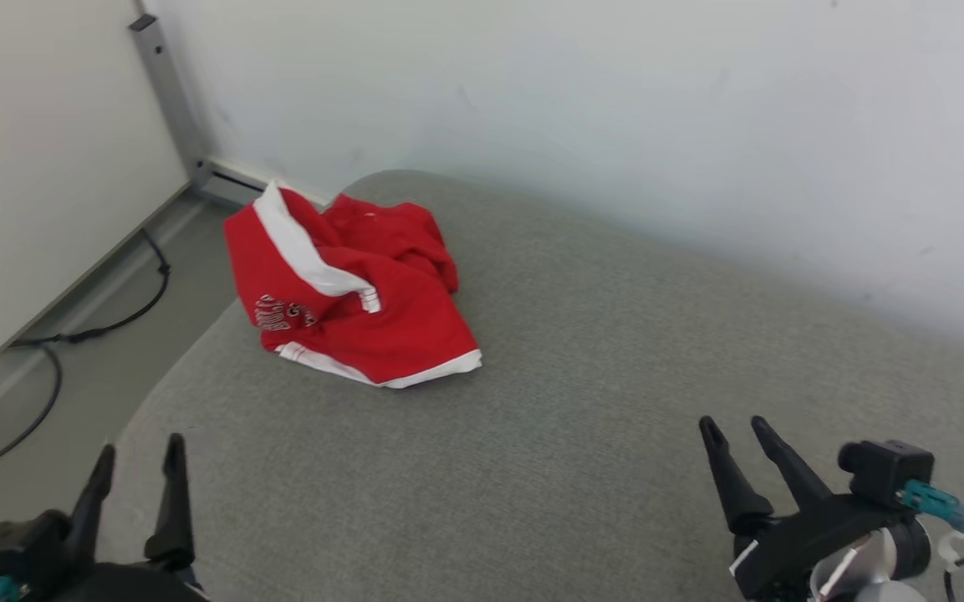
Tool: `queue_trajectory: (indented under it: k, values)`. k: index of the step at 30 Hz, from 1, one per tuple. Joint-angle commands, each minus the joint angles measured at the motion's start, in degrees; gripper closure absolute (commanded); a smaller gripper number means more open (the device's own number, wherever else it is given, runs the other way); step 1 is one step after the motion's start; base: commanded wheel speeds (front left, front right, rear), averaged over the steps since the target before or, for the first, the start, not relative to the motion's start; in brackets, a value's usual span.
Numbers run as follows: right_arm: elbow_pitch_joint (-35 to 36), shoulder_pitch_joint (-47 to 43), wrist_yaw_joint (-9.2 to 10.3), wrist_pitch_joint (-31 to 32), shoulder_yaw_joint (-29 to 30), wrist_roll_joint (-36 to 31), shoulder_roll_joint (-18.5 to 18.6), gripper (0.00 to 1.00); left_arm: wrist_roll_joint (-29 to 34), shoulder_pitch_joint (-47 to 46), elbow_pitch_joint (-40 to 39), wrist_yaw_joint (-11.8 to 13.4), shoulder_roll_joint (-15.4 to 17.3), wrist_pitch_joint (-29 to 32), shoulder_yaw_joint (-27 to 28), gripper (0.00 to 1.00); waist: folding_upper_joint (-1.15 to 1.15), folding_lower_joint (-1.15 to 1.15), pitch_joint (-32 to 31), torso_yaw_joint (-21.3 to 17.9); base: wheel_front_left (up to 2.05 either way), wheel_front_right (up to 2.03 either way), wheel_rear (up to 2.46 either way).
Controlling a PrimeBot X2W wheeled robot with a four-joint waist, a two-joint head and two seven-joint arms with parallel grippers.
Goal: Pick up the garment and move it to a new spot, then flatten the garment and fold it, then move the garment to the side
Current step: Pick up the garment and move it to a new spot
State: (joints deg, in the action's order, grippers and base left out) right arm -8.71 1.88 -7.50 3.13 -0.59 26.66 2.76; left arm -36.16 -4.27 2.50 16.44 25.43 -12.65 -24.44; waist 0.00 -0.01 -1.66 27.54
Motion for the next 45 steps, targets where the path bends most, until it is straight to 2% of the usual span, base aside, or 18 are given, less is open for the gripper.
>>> queue_trajectory:
  k: [1,5,8,13,18,22,27,31,32,36,45]
  values:
    - [-0.7,1.4,0.02,0.2,-1.1,0.0,0.2,0.00,-0.3,1.7,-1.2,1.1,0.6,-0.6,1.2,0.00,0.00,0.01,1.6,2.9,0.00,0.00,0.00]
    - [-2.1,3.9,0.02,0.4,-3.4,0.1,0.3,0.00,-0.6,4.4,-3.9,3.1,0.7,-1.1,2.9,0.00,0.00,0.01,2.6,3.4,0.00,0.00,0.00]
    - [-2.8,4.8,0.02,0.4,-4.2,0.0,0.3,0.00,-0.7,5.5,-5.0,3.6,0.7,-1.3,3.1,0.00,0.00,0.01,2.9,3.5,-0.01,-0.01,-0.01]
    - [-3.9,5.8,0.02,-0.1,-4.7,-0.1,0.3,0.00,-0.9,5.3,-5.6,3.1,0.4,-0.5,2.3,0.00,0.00,0.01,3.3,3.4,-0.03,-0.03,-0.03]
    - [-4.1,5.1,0.02,-0.3,-4.3,0.0,0.3,0.00,-0.6,0.4,-3.7,1.1,0.2,3.4,-0.3,0.00,0.00,0.01,3.4,3.1,0.00,0.00,0.00]
    - [-3.3,4.4,0.02,-0.2,-3.4,-0.4,0.3,0.00,-0.3,-7.4,0.2,-1.7,-0.6,10.2,-3.9,0.00,0.00,0.01,4.0,2.8,0.00,0.00,0.00]
    - [-0.9,2.6,0.02,0.4,-1.3,-1.0,0.3,0.00,-2.1,-19.5,8.2,-5.4,-3.8,20.1,-7.2,0.00,0.00,0.01,5.5,2.4,0.00,0.00,0.00]
    - [1.9,-0.1,0.02,1.3,0.4,-1.6,0.3,0.00,-5.6,-27.8,16.3,-7.2,-8.1,26.5,-7.5,0.00,0.00,0.01,6.2,1.9,0.00,0.00,0.00]
    - [3.8,-1.4,0.01,2.0,0.6,-1.6,0.2,0.00,-7.7,-30.7,20.1,-7.2,-9.8,28.8,-6.6,0.00,0.00,0.01,6.7,0.8,0.00,0.00,0.00]
    - [7.5,-2.5,0.02,4.3,-0.5,-2.6,0.3,0.00,-11.0,-35.7,26.3,-5.4,-11.5,34.4,-4.4,0.00,0.00,0.01,9.1,-3.0,0.00,0.00,0.00]
    - [13.9,-4.5,0.02,7.9,-1.3,-4.1,0.3,0.00,-13.3,-43.1,33.8,-1.2,-9.5,37.7,-0.1,0.00,0.00,0.01,13.4,-10.3,0.00,0.00,0.00]
